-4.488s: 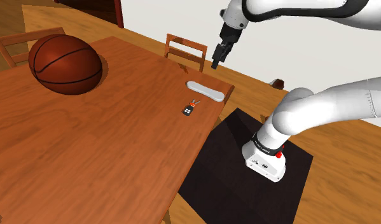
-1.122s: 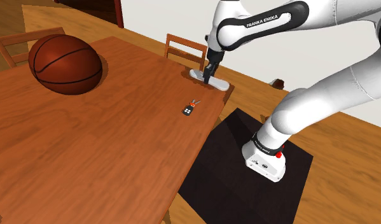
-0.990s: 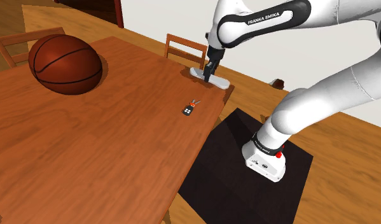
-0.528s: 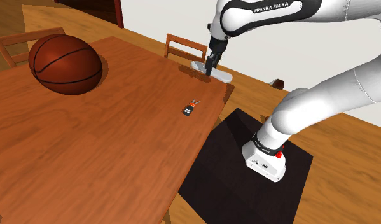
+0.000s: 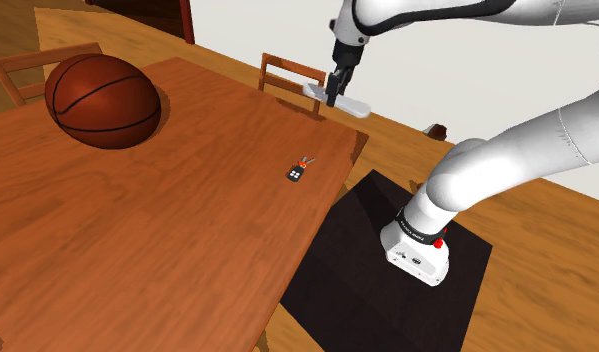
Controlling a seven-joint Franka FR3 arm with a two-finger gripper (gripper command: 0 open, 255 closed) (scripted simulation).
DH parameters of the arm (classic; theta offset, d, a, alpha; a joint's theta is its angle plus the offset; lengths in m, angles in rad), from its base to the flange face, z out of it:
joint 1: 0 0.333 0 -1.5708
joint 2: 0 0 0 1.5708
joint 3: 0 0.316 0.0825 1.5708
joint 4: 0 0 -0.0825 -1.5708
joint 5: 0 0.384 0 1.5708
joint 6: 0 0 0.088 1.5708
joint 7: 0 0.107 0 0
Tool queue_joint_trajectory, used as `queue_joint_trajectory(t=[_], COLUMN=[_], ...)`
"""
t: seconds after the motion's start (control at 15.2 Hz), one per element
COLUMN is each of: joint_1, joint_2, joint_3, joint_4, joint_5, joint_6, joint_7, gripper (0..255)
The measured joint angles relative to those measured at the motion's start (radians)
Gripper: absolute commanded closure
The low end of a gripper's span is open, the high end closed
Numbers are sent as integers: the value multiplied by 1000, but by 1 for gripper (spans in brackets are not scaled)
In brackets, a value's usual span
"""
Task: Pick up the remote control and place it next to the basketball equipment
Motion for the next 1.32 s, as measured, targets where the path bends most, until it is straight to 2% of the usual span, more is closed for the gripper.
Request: queue_joint_trajectory(t=[1.32], joint_1=[-1], joint_2=[2], joint_3=[-3], joint_4=[268], joint_5=[-1], joint_6=[-266], joint_7=[-6], gripper=[255])
